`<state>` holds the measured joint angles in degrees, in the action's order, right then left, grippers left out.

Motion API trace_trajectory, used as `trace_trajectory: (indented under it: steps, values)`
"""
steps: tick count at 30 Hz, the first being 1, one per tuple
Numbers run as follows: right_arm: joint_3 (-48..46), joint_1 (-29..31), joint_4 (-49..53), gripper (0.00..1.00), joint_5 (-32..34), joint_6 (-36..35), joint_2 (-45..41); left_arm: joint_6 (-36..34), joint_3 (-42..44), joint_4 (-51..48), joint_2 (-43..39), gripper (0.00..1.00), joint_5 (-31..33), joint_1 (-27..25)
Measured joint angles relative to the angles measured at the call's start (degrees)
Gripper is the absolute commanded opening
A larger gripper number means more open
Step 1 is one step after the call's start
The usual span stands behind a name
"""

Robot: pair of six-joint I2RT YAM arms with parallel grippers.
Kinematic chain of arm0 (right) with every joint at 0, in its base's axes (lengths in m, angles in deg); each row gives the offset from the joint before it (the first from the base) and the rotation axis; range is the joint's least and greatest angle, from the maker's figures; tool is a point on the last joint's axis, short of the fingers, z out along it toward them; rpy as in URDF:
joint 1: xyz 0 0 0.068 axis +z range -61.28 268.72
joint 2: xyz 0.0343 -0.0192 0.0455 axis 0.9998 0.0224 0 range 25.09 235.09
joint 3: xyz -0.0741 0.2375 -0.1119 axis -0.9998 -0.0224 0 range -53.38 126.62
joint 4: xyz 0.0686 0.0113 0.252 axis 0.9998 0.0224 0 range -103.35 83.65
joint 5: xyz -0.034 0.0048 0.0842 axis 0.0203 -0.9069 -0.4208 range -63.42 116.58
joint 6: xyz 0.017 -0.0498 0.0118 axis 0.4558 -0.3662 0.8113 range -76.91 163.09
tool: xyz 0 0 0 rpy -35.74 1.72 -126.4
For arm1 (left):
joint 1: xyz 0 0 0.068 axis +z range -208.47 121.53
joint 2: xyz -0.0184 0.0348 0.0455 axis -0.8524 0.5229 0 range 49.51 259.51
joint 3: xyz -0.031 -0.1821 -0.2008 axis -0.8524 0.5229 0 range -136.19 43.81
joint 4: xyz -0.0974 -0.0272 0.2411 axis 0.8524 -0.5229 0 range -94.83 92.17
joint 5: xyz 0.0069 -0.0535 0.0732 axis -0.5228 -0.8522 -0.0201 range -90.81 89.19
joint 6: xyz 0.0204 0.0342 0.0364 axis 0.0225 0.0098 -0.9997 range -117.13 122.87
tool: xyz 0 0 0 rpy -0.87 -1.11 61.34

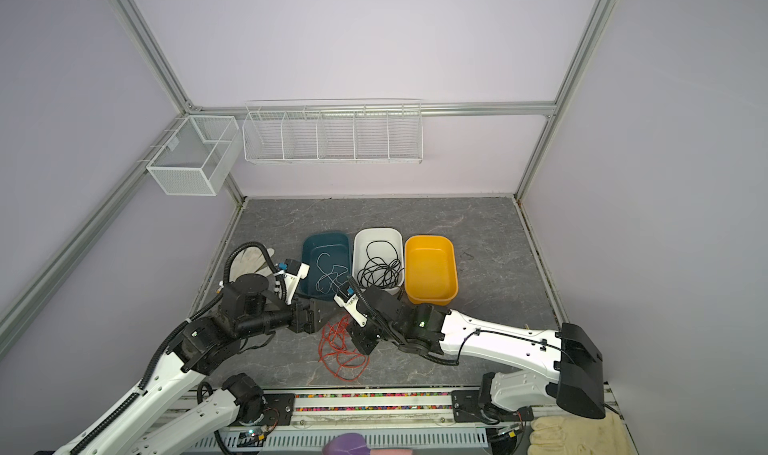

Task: Untangle the cables
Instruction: 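Reach the left gripper to the red wire while the right gripper holds it, then close the left gripper on the red wire next to the right gripper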

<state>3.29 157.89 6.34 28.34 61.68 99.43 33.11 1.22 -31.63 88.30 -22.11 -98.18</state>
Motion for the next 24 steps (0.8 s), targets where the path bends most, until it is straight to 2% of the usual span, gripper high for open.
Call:
trace_trajectory:
  steps: [4, 8, 16, 24]
  values:
    - [0.0, -0.3, 0.5, 0.06, 0.8, 0.0, 0.0, 3.8, 3.2, -2.7, -6.3, 0.89, 0.0, -2.6]
    - [0.0, -0.5, 0.7, 0.06, 1.5, 0.0, 0.0, 5.9, 4.4, -4.9, -9.0, 0.78, 0.2, -3.6]
    - [0.0, -0.5, 0.9, 0.06, 1.5, 0.2, -0.1, 7.2, 5.0, -5.7, -3.7, 0.64, 0.6, -6.5]
    - [0.0, -0.5, 0.9, 0.06, 1.4, 0.5, -0.3, 6.8, 3.1, -6.3, 2.6, 0.55, 3.9, -10.7]
